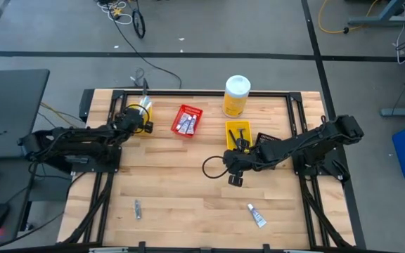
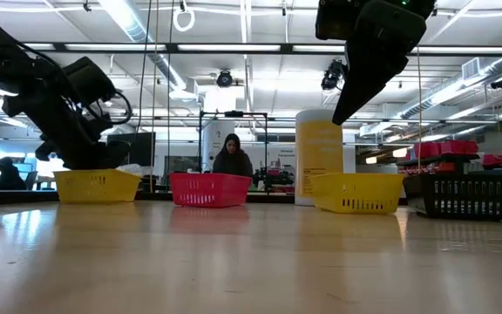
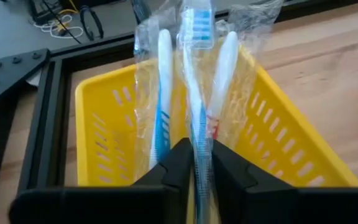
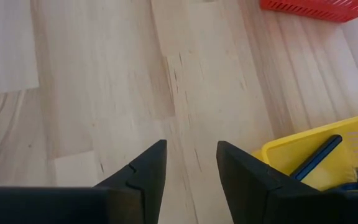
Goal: Pick & Place Travel size toiletries
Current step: Put the blue toothbrush into the left yellow basket, then put the white toothpaste into the red basket
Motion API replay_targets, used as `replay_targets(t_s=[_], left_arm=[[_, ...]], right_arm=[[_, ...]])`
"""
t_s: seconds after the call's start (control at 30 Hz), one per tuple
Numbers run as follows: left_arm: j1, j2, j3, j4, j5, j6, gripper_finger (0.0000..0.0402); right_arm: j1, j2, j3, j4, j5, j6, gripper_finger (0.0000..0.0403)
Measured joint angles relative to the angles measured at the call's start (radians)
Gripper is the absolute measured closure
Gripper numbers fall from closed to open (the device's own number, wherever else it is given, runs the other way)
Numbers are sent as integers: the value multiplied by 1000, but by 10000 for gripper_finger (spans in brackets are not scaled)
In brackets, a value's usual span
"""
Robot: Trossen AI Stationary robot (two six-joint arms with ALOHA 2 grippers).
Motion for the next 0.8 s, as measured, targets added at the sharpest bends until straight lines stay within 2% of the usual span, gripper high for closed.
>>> replay_targets(t_s=[0.17,0.37,0.67,0.8], left_arm=[[3,2,-3,32,55,49,298],[2,2,24,44,64,97,263],[2,2,93,34,50,148,238],[2,1,113,-35,45,139,237]], right_arm=[[0,0,0,0,0,0,253],[0,0,0,0,-2,0,254],[0,0,0,0,-2,0,255],[0,0,0,0,-2,0,255]])
